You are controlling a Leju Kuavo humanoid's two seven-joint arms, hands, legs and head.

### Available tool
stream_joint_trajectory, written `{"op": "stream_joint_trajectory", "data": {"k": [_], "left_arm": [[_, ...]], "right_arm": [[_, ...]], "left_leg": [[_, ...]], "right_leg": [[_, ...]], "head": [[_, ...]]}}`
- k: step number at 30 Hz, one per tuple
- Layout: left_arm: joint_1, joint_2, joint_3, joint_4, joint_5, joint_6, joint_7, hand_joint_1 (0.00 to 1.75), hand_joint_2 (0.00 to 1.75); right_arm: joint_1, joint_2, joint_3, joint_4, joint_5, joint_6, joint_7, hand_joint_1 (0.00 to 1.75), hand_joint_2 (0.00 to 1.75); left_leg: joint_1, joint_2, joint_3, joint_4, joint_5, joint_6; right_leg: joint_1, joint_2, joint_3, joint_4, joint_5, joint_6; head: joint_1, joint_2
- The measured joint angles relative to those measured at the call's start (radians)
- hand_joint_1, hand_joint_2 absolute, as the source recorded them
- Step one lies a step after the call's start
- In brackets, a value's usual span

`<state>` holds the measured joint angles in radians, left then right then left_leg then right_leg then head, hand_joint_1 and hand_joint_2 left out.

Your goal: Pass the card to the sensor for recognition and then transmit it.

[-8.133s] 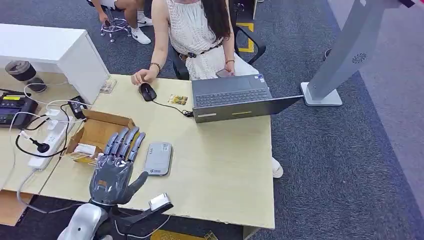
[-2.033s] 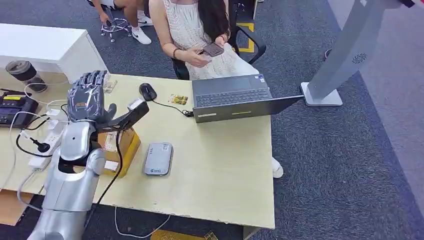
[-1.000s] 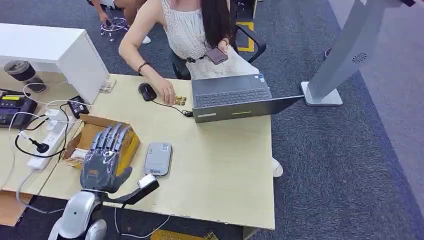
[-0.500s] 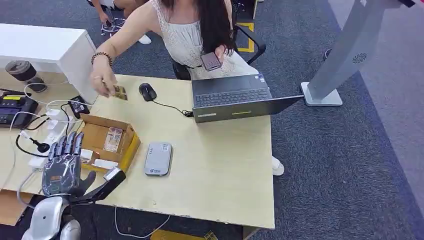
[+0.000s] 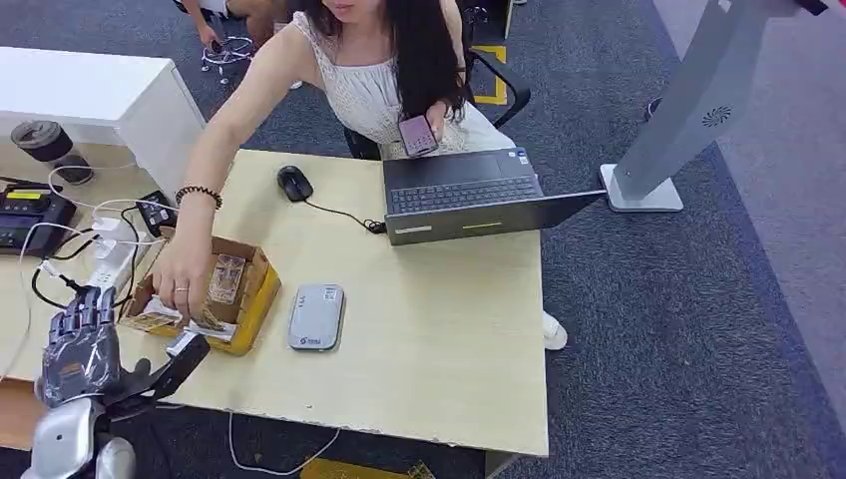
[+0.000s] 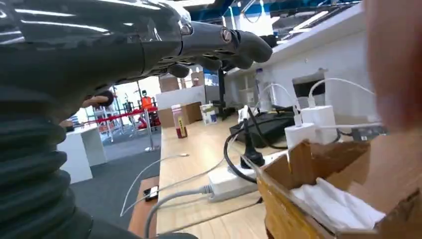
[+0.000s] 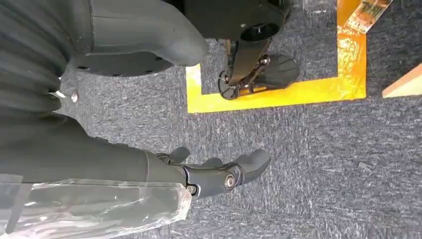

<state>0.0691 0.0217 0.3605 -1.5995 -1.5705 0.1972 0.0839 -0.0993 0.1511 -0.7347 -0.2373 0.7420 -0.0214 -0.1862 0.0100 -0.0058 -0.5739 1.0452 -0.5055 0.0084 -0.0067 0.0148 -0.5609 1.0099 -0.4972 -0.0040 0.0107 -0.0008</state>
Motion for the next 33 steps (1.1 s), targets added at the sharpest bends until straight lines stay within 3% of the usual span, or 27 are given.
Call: {"op": "stream_joint_trajectory", "data": {"k": [15,22,33], "left_arm": [[-0.007,0.001,-0.015,0.026,-0.001,-0.009,0.024,0.0,1.75],[-0.019,0.009,-0.127,0.033,-0.001,-0.021,0.074,0.0,1.75],[-0.058,0.013,-0.277,0.042,-0.001,-0.029,0.097,0.0,1.75]], "right_arm": [[-0.003,0.003,-0.003,-0.001,0.017,0.001,0.0,0.0,1.75],[-0.005,0.007,-0.016,-0.001,0.034,0.003,0.002,0.0,1.75],[-0.01,0.013,-0.029,-0.003,0.037,0.003,0.001,0.0,1.75]], "left_leg": [[0.0,0.0,0.0,0.0,0.0,0.0],[0.0,0.0,0.0,0.0,0.0,0.0],[0.0,0.0,0.0,0.0,0.0,0.0]], "right_leg": [[0.0,0.0,0.0,0.0,0.0,0.0],[0.0,0.0,0.0,0.0,0.0,0.0],[0.0,0.0,0.0,0.0,0.0,0.0]], "head": [[0.0,0.0],[0.0,0.0],[0.0,0.0]]}}
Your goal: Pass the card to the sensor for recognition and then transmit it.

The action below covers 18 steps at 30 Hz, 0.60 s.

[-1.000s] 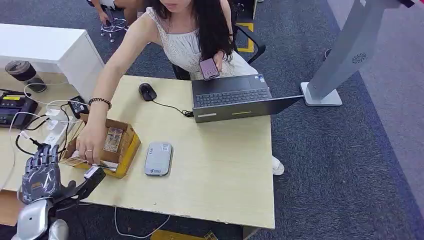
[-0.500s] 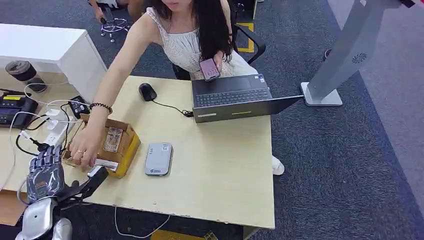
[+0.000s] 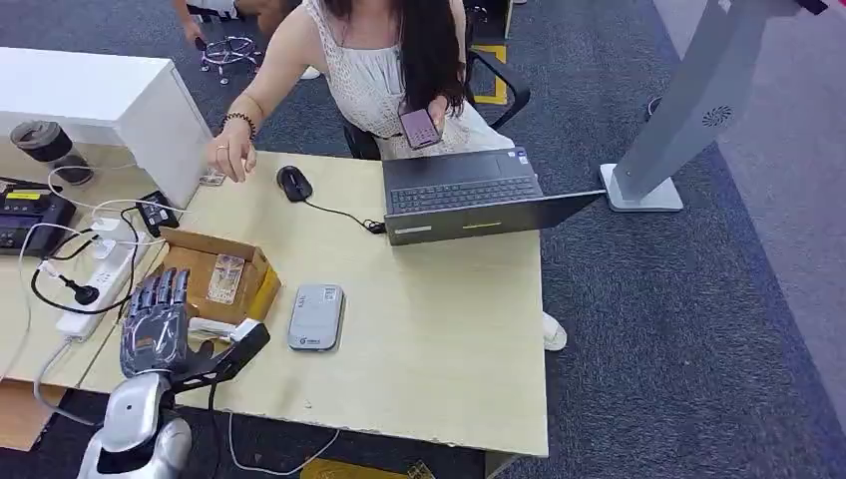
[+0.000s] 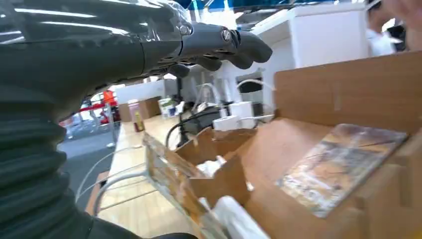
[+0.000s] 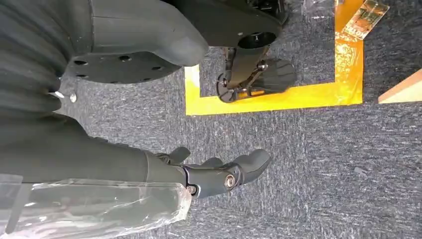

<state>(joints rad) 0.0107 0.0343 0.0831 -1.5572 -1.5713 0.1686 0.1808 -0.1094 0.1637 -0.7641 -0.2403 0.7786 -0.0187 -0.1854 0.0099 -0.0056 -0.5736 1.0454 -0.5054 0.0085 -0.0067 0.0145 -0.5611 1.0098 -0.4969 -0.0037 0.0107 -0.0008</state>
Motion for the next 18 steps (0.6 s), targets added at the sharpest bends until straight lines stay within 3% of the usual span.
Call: {"op": "stream_joint_trajectory", "data": {"k": [6,18], "left_arm": [[-0.006,0.003,-0.05,0.0,0.0,-0.006,0.019,0.0,1.75],[-0.007,0.005,-0.051,0.0,0.0,-0.011,0.034,0.0,1.75]], "right_arm": [[0.0,0.002,-0.004,0.0,0.015,0.0,0.0,0.0,1.75],[0.0,0.002,-0.014,0.0,0.016,0.001,0.001,0.0,1.75]], "left_leg": [[0.0,0.0,0.0,0.0,0.0,0.0],[0.0,0.0,0.0,0.0,0.0,0.0]], "right_leg": [[0.0,0.0,0.0,0.0,0.0,0.0],[0.0,0.0,0.0,0.0,0.0,0.0]], "head": [[0.0,0.0],[0.0,0.0]]}}
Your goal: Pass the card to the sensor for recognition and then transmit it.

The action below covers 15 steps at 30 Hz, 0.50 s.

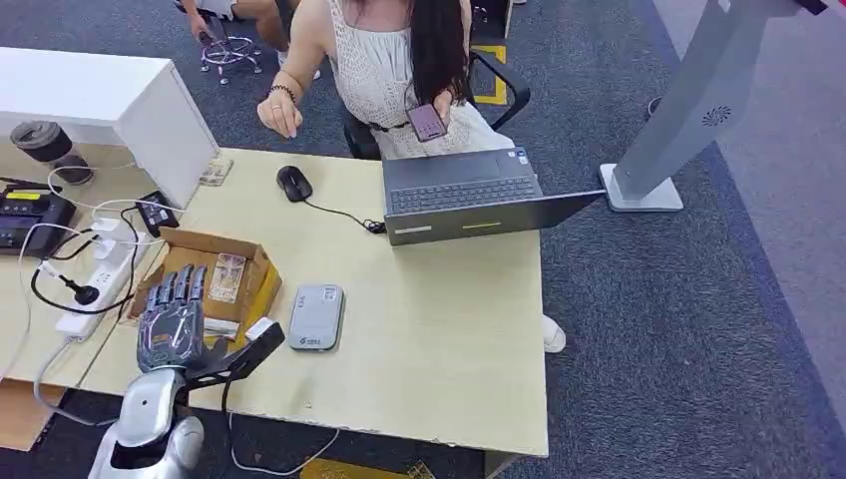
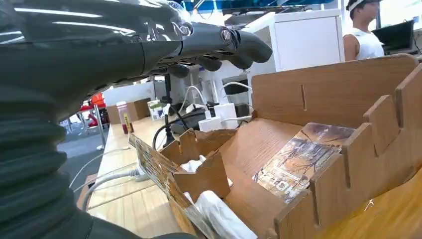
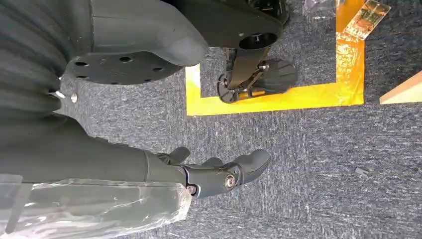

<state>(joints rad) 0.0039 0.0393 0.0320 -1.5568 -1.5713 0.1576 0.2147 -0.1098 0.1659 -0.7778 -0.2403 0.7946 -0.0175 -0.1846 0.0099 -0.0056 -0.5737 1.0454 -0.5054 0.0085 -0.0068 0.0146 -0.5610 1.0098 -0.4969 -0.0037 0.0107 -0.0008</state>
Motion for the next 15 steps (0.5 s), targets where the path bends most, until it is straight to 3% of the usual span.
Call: {"op": "stream_joint_trajectory", "data": {"k": [6,13,14,15], "left_arm": [[0.002,0.0,0.0,-0.002,0.0,-0.025,0.024,0.0,1.75],[0.002,0.0,0.001,-0.005,0.0,-0.027,0.012,0.0,1.75],[0.002,0.0,0.001,-0.006,0.0,-0.028,0.011,0.26,1.75],[0.002,0.0,0.001,-0.008,0.0,-0.029,0.012,0.26,1.75]], "right_arm": [[0.0,0.0,-0.005,0.0,0.002,0.0,0.0,0.0,1.75],[-0.001,0.0,-0.014,0.0,0.002,0.002,0.0,0.0,1.75],[-0.001,0.0,-0.016,0.0,0.002,0.002,0.0,0.0,1.75],[-0.001,0.0,-0.016,0.0,0.002,0.002,0.0,0.0,1.75]], "left_leg": [[0.0,0.0,0.0,0.0,0.0,0.0],[0.0,0.0,0.0,0.0,0.0,0.0],[0.0,0.0,0.0,0.0,0.0,0.0],[0.0,0.0,0.0,0.0,0.0,0.0]], "right_leg": [[0.0,0.0,0.0,0.0,0.0,0.0],[0.0,0.0,0.0,0.0,0.0,0.0],[0.0,0.0,0.0,0.0,0.0,0.0],[0.0,0.0,0.0,0.0,0.0,0.0]], "head": [[0.0,0.0],[0.0,0.0],[0.0,0.0],[0.0,0.0]]}}
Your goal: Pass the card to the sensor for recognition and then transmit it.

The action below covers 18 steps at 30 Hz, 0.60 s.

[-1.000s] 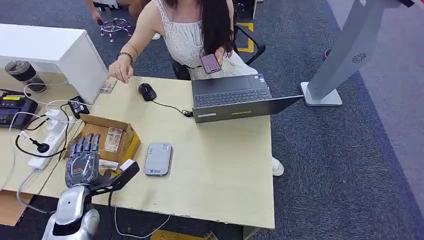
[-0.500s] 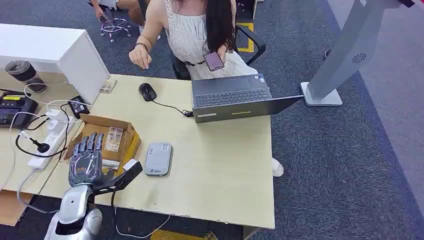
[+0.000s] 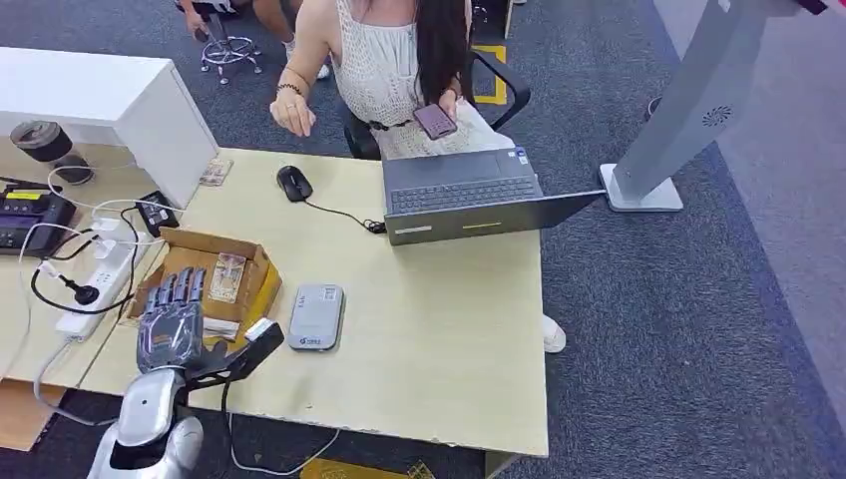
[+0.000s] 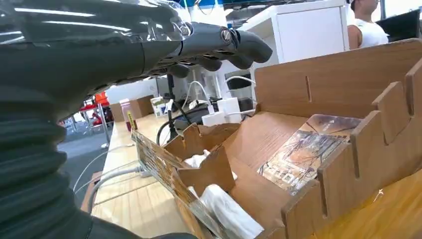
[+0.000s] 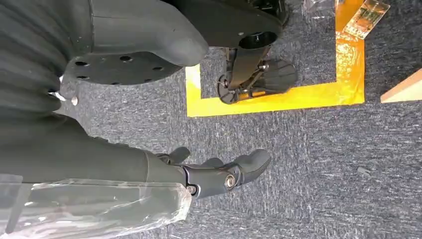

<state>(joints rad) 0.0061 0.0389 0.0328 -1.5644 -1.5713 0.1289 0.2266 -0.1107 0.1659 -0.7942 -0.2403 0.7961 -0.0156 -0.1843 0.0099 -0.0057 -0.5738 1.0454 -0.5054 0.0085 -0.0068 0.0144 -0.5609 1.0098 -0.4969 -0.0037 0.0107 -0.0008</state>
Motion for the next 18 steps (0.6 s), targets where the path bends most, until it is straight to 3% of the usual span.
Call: {"op": "stream_joint_trajectory", "data": {"k": [1,9,18], "left_arm": [[0.0,0.0,0.0,-0.001,0.0,-0.002,0.0,1.75,1.75],[0.002,-0.01,0.002,-0.002,0.0,-0.012,-0.056,1.75,1.75],[0.002,-0.021,0.011,-0.004,0.0,-0.012,-0.072,1.75,1.75]], "right_arm": [[0.0,0.0,-0.002,0.0,0.0,0.0,0.0,0.0,1.75],[-0.003,0.0,-0.012,0.0,0.014,0.0,0.0,0.0,1.75],[-0.002,-0.001,-0.014,0.0,0.016,0.0,0.0,0.0,1.75]], "left_leg": [[0.0,0.0,0.0,0.0,0.0,0.0],[0.0,0.0,0.0,0.0,0.0,0.0],[0.0,0.0,0.0,0.0,0.0,0.0]], "right_leg": [[0.0,0.0,0.0,0.0,0.0,0.0],[0.0,0.0,0.0,0.0,0.0,0.0],[0.0,0.0,0.0,0.0,0.0,0.0]], "head": [[0.0,0.0],[0.0,0.0],[0.0,0.0]]}}
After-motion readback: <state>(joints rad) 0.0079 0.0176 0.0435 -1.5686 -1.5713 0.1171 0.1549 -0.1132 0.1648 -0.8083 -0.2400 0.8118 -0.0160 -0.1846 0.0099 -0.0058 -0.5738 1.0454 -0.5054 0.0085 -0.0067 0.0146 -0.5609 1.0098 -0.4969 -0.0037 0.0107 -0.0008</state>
